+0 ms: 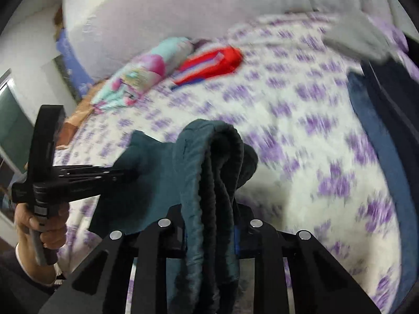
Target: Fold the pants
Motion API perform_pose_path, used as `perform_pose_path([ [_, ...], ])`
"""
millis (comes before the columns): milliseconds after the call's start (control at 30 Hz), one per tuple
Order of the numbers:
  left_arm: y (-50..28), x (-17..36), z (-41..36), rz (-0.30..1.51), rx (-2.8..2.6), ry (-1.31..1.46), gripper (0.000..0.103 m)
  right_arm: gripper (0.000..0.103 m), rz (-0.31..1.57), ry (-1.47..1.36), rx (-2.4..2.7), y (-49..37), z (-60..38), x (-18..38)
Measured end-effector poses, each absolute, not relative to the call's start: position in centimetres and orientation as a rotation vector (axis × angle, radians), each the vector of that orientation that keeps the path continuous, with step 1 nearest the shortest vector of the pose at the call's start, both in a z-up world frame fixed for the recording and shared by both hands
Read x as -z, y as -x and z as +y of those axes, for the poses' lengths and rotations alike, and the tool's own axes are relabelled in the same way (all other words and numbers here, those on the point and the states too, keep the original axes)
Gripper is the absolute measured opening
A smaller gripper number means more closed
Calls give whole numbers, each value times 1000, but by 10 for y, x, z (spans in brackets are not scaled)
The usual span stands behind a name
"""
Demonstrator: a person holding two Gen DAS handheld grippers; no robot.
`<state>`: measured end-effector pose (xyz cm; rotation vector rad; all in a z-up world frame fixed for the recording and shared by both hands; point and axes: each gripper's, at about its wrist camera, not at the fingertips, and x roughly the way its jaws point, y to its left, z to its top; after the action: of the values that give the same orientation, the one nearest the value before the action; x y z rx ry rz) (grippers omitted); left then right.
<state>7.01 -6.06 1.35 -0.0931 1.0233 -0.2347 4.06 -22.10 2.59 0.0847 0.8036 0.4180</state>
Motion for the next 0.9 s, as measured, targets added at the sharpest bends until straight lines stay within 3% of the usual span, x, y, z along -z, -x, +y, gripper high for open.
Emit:
perform_pose_path([
  [300,-109,-92,2,815,134,127,10,24,560,-19,-539,-120,-163,-105],
  [400,-139,-83,21,817,47,118,10,24,674,-62,-510,-175,-150,-80],
  [433,-151,-70,30,861,0,132,10,24,804,-149,-484,-195,-154,-57],
  [633,-168,-1,44,1025,6,129,13,23,1049,-345,-502,-186,-181,10],
  [900,-182,11,65,1059,66,156,35,21,1016,-595,-643,-131,-195,-19],
])
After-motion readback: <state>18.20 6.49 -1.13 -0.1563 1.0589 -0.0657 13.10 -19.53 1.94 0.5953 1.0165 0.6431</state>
